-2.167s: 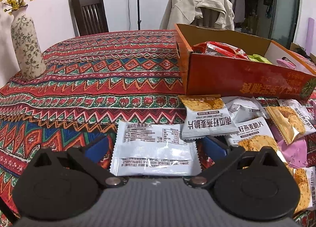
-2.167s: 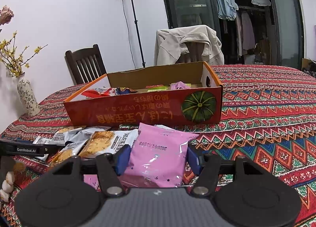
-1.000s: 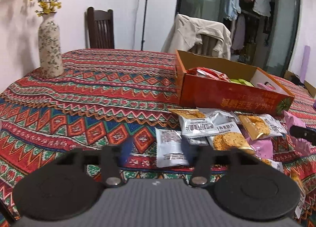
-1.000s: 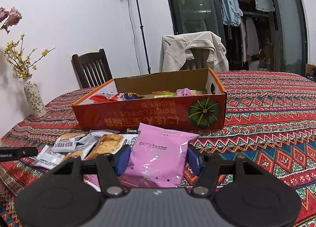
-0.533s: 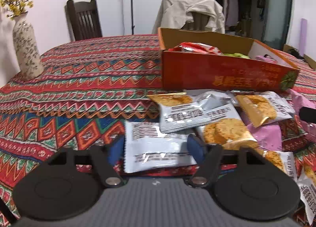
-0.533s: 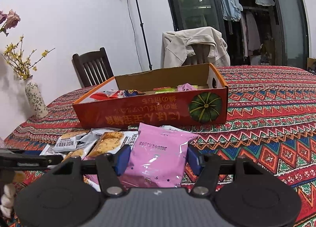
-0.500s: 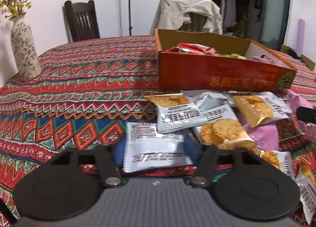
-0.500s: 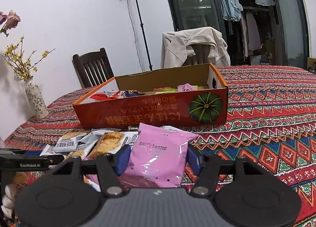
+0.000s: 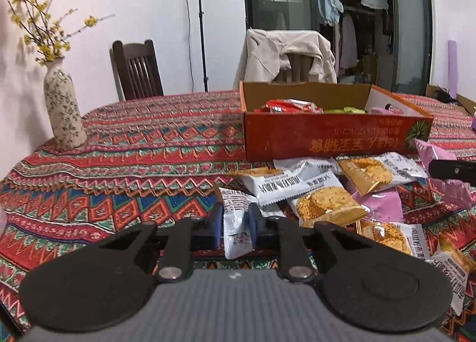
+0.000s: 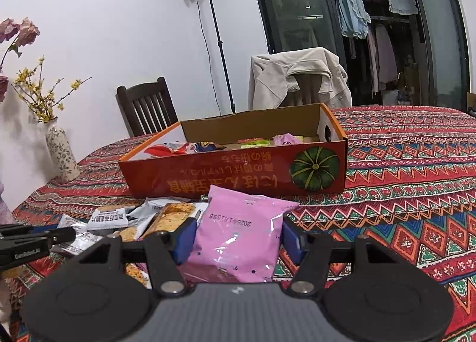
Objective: Organize snacks
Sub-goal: 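Grasp a pink packet with the right tool while the left tool grasps a white packet, then lift both held packets and carry them over the orange box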
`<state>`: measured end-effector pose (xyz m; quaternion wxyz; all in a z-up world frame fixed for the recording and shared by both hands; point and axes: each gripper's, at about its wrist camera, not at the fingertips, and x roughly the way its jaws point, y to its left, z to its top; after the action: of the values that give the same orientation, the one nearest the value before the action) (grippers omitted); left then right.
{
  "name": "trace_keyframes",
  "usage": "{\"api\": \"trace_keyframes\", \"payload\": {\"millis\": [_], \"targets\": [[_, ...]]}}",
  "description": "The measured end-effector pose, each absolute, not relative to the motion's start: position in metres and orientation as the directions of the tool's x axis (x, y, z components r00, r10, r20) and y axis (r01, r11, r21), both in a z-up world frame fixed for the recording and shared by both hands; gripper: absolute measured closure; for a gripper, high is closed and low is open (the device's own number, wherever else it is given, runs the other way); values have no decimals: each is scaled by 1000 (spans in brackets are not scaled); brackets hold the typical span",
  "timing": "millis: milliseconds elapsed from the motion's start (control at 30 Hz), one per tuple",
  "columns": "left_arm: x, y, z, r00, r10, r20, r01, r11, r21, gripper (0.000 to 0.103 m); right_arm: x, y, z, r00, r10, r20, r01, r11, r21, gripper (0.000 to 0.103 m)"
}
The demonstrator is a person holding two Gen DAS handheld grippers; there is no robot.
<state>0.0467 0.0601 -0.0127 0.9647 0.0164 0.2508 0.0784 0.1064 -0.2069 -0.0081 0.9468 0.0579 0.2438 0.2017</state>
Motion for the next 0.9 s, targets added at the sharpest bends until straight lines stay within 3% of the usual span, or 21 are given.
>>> {"api": "trace_keyframes", "payload": {"millis": [233,900], "targets": [[31,56,8,901,157,-404,-132,987,89,93,99,-204,-2,800,421,-427,-371,907,199,42],[60,35,67,952,38,-303,-32,999,25,93,109,-193,51,839,387,-383,-378,920,103,42]]}}
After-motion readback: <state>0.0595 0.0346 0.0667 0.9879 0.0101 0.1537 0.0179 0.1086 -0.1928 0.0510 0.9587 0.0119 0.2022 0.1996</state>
